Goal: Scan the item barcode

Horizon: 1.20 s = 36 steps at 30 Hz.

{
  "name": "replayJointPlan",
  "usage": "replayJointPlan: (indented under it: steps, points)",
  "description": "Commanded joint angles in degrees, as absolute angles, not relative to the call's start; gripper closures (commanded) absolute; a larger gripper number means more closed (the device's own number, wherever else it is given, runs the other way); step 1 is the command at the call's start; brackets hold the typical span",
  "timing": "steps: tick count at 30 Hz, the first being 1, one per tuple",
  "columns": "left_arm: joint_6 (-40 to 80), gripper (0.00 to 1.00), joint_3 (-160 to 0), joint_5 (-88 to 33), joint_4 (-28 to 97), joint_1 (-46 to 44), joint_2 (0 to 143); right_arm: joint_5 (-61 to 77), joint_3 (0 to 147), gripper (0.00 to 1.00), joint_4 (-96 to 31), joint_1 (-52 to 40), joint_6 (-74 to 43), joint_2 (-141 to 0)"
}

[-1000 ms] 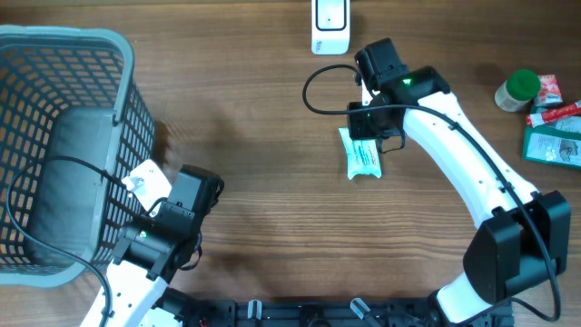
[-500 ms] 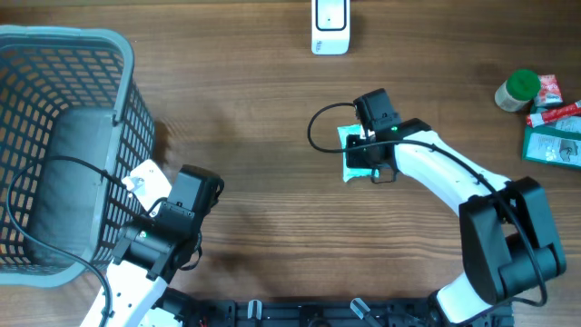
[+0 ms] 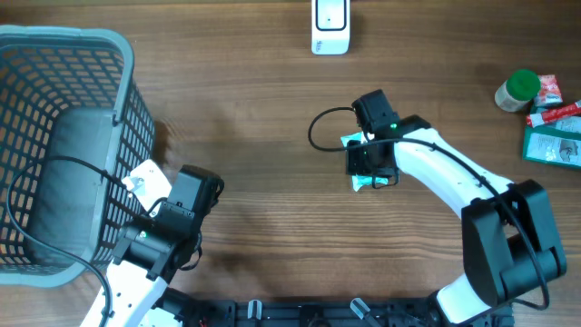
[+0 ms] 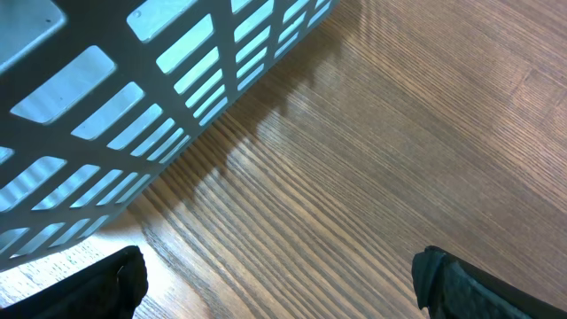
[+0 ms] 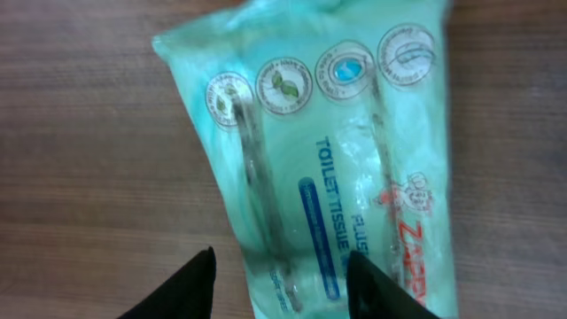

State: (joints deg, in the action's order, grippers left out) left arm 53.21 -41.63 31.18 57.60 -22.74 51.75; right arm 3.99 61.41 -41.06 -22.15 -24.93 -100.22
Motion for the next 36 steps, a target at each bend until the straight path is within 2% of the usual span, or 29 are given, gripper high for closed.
replayJointPlan:
  steps: [1, 2, 3, 5, 10, 13, 22, 23, 25, 31, 32, 36]
  points:
    - [52.7, 0.00, -41.5, 31.3, 57.6, -22.5, 51.4, 7.2, 71.9, 0.67, -46.5, -21.9, -25.7, -99.6]
    - [52.7, 0.00, -41.5, 31.3, 57.6, -22.5, 51.4, 7.0, 74.2, 0.77, -47.4, -21.9, -27.4, -99.4]
    - [52.7, 0.00, -41.5, 31.3, 57.6, -22.5, 51.4, 6.6, 75.1, 0.83, -47.4, -21.9, -29.6, -99.4]
    - [52.7, 0.00, -41.5, 31.3, 57.6, -22.5, 51.4, 3.7, 75.4, 0.94, -47.4, -21.9, -41.4, -99.5]
    - [52.7, 0.00, -41.5, 31.3, 57.6, -22.5, 51.4, -1.9, 75.3, 0.96, -52.3, -21.9, -68.5, -102.8]
    - [52.7, 0.00, -41.5, 31.3, 57.6, -22.5, 51.4, -1.9, 75.3, 0.96, -52.1, -21.9, -72.6, -106.0]
    - [52.7, 0.00, -41.5, 31.3, 57.6, -22.5, 51.4, -1.9, 75.3, 0.96, -52.1, -21.9, -72.5, -117.9]
    - [52.7, 0.00, -41.5, 31.3, 57.6, -22.5, 51.4, -1.9, 75.3, 0.93, -52.0, -21.9, -72.1, -118.6]
    - [52.7, 0.00, -41.5, 31.3, 57.6, -22.5, 51.4, -1.9, 75.3, 0.76, -52.1, -21.9, -72.0, -118.7]
    - [52.7, 0.00, -41.5, 31.3, 57.6, -22.5, 51.4, 0.4, 75.3, 0.04, -52.2, -21.9, -67.3, -118.7]
    - [52.7, 0.00, -41.5, 31.3, 57.6, -22.5, 51.4, 0.6, 75.3, 0.00, -52.1, -21.9, -67.3, -118.7]
    - [52.7, 0.00, -41.5, 31.3, 57.6, -22.5, 51.4, 3.3, 75.3, 0.00, -51.8, -21.8, -63.9, -118.7]
